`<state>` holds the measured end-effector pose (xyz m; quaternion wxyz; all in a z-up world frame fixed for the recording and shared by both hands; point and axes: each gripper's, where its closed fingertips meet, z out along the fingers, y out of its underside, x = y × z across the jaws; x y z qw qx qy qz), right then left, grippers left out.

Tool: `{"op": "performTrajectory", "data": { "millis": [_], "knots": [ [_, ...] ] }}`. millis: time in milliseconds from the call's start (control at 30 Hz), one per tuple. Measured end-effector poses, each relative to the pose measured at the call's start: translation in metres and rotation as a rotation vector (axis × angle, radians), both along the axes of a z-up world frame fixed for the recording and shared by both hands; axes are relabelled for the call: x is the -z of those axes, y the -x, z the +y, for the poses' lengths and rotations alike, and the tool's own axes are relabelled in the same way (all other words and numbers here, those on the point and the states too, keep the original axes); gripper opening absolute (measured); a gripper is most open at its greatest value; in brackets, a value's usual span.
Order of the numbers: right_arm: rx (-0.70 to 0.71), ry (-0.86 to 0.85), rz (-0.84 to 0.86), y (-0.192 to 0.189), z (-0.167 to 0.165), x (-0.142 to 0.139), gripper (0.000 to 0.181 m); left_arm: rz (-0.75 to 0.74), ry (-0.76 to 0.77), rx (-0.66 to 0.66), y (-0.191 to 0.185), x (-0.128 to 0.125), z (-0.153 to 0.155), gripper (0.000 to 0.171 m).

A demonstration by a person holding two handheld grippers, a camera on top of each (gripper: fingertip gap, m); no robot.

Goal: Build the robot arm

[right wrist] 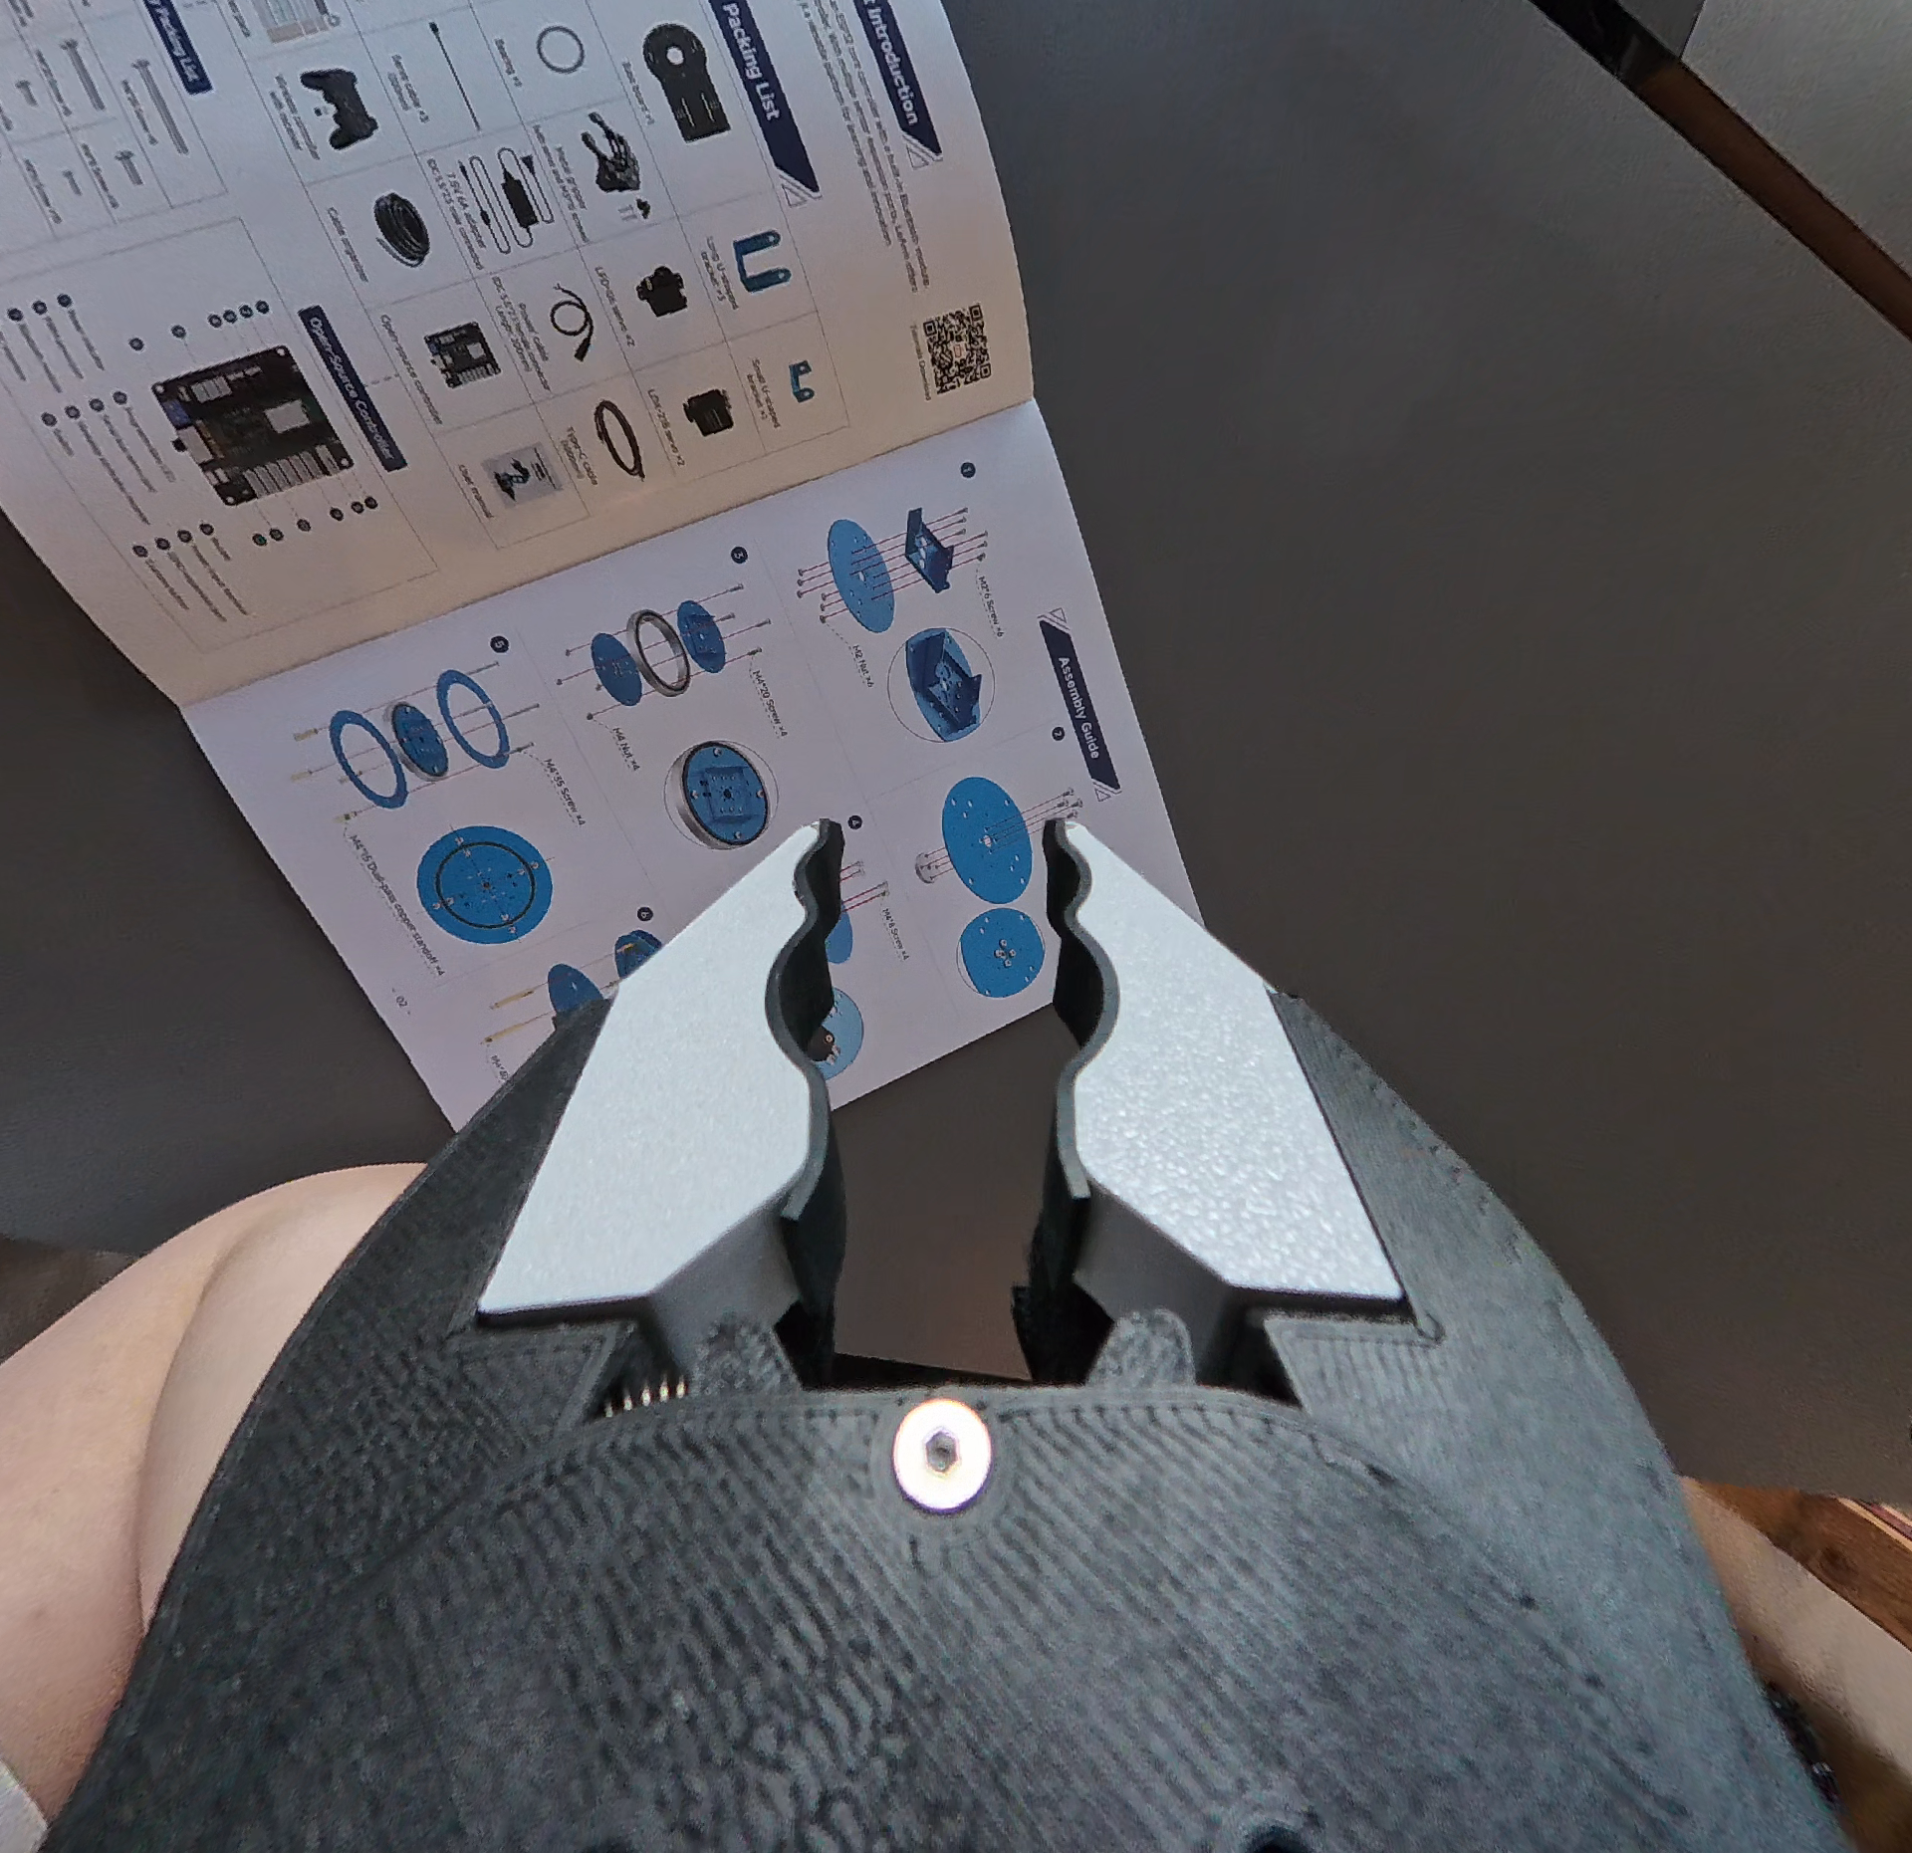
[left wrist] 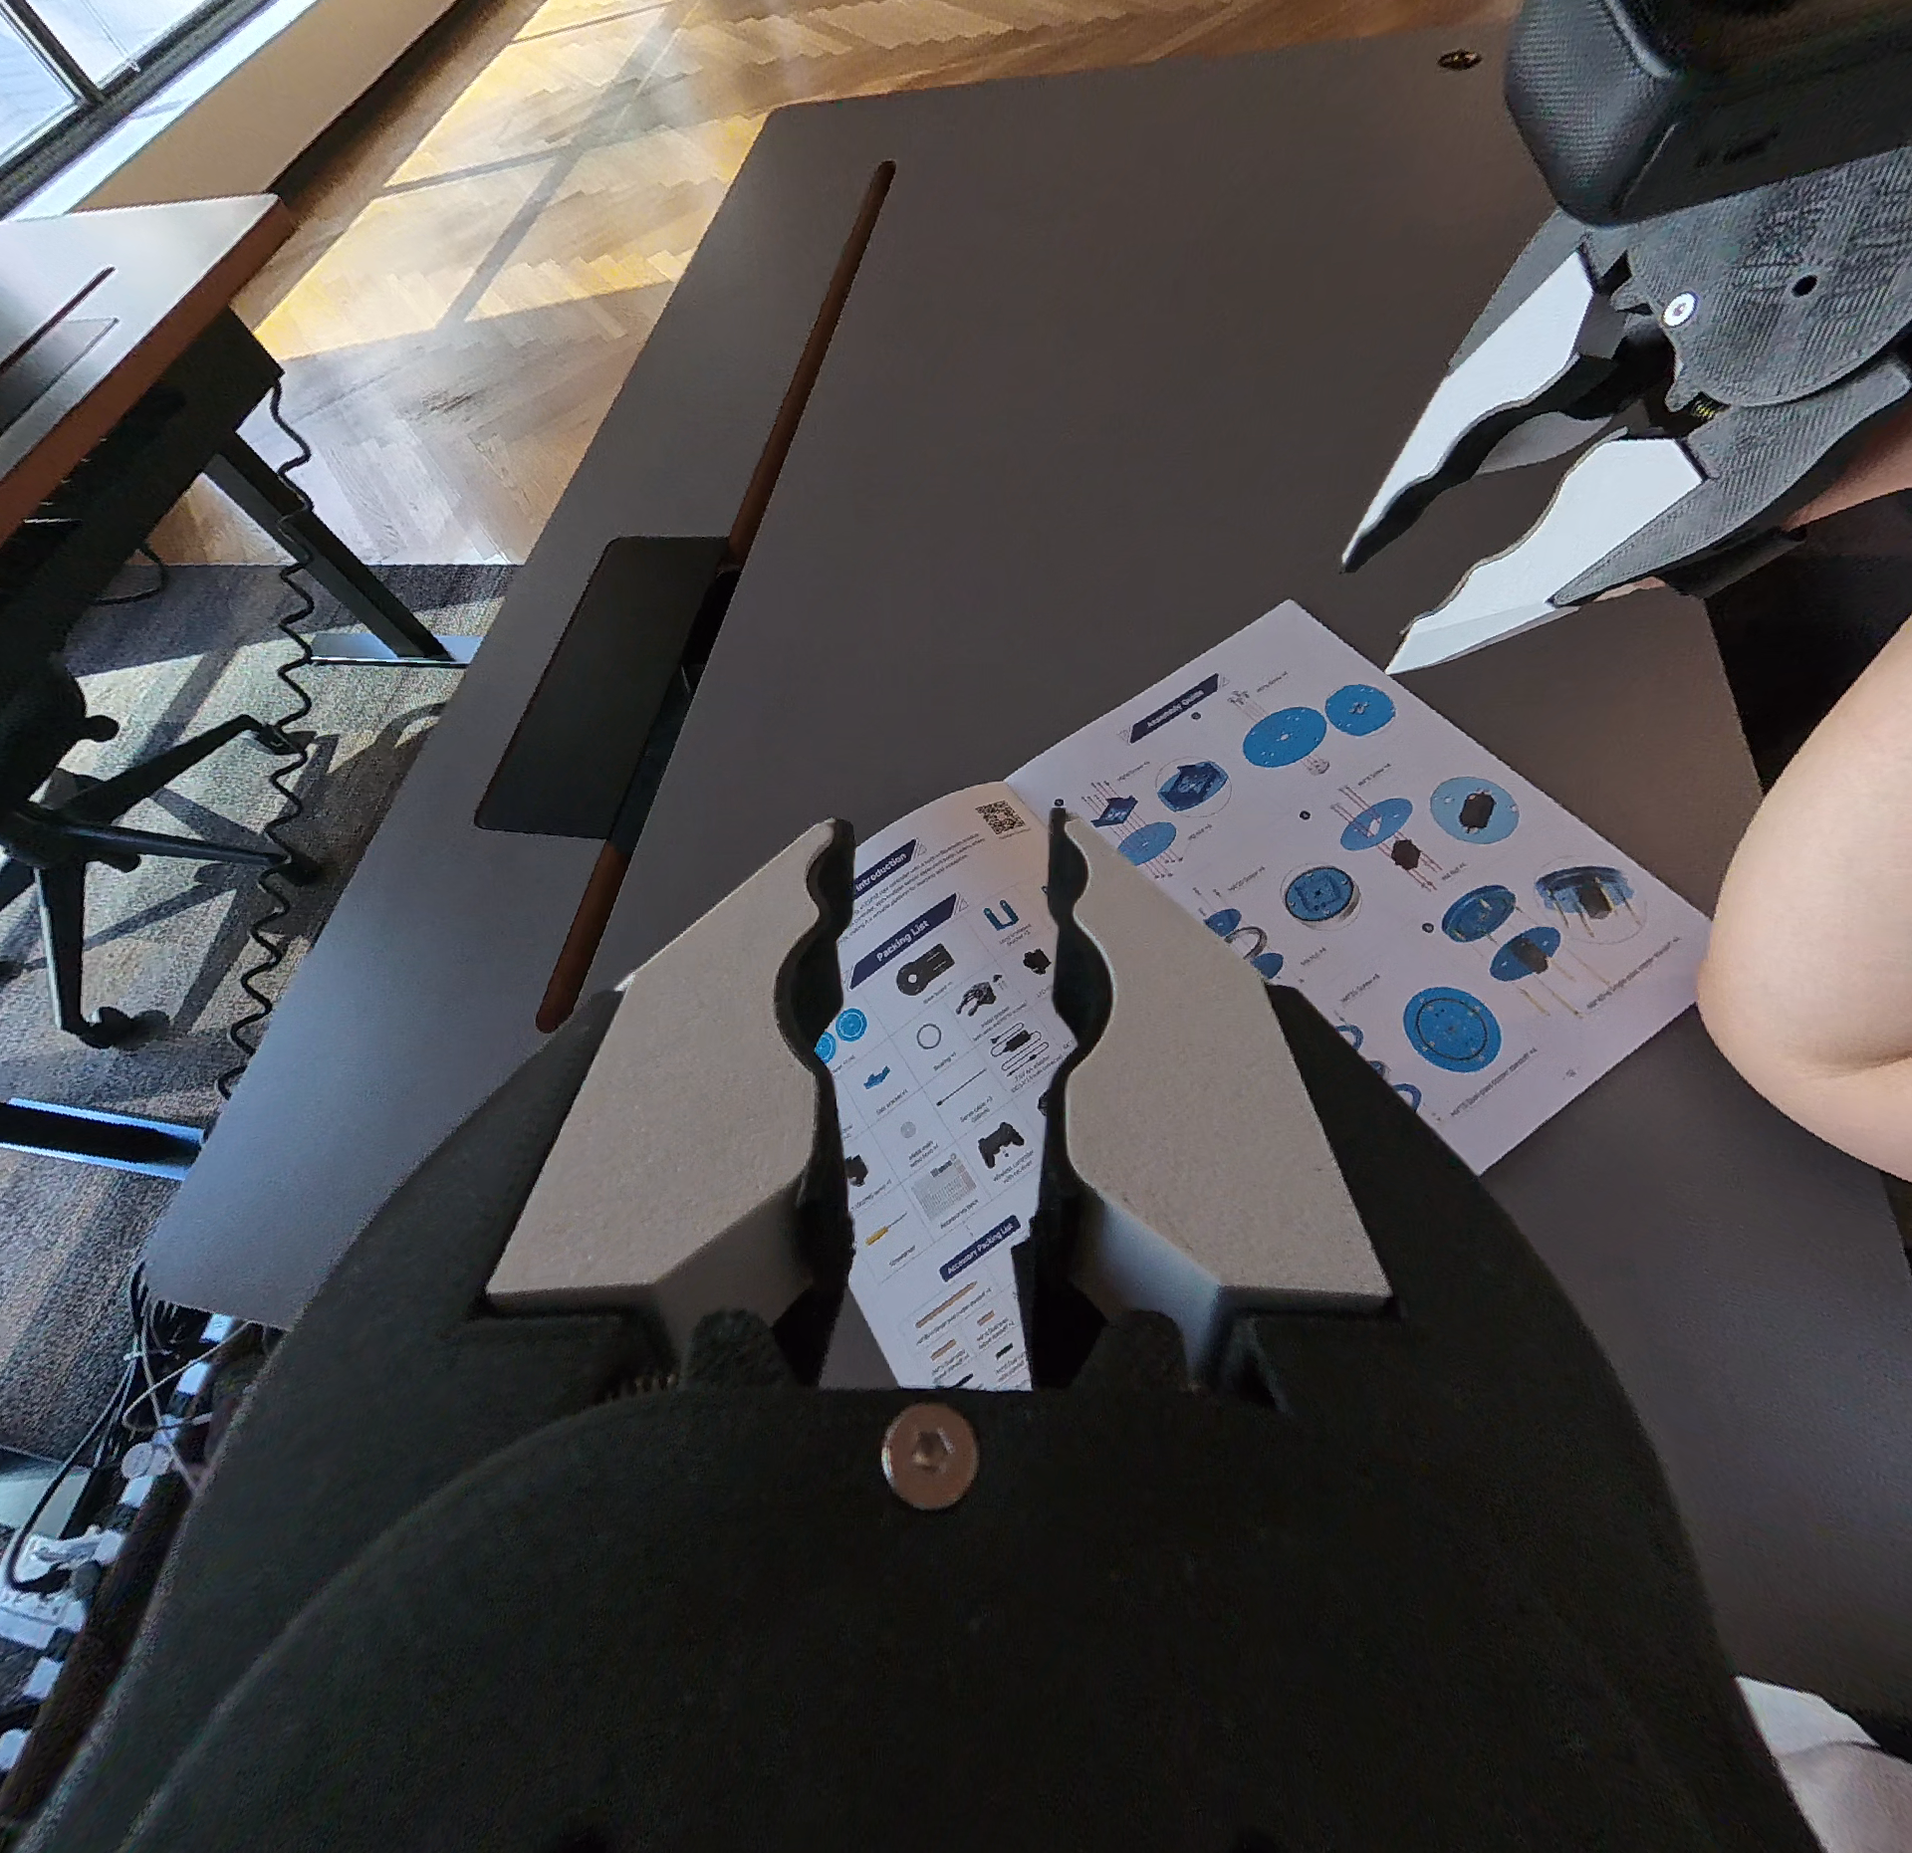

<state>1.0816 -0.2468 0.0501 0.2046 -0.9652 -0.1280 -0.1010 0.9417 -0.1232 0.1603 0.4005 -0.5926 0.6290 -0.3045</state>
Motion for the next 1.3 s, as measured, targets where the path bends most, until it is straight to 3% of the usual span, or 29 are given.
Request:
{"op": "performTrajectory", "data": {
  "millis": [333, 1300],
  "knots": [
    [0.039, 0.033, -0.045, -0.001, 0.010, 0.002, 0.039, 0.008, 0.099, -0.088, 0.005, 0.012, 0.039, 0.038],
    [0.033, 0.128, -0.066, 0.005, 0.015, 0.017, 0.039, -0.066, 0.157, -0.075, 0.015, 0.006, 0.050, 0.037]
  ]
}}
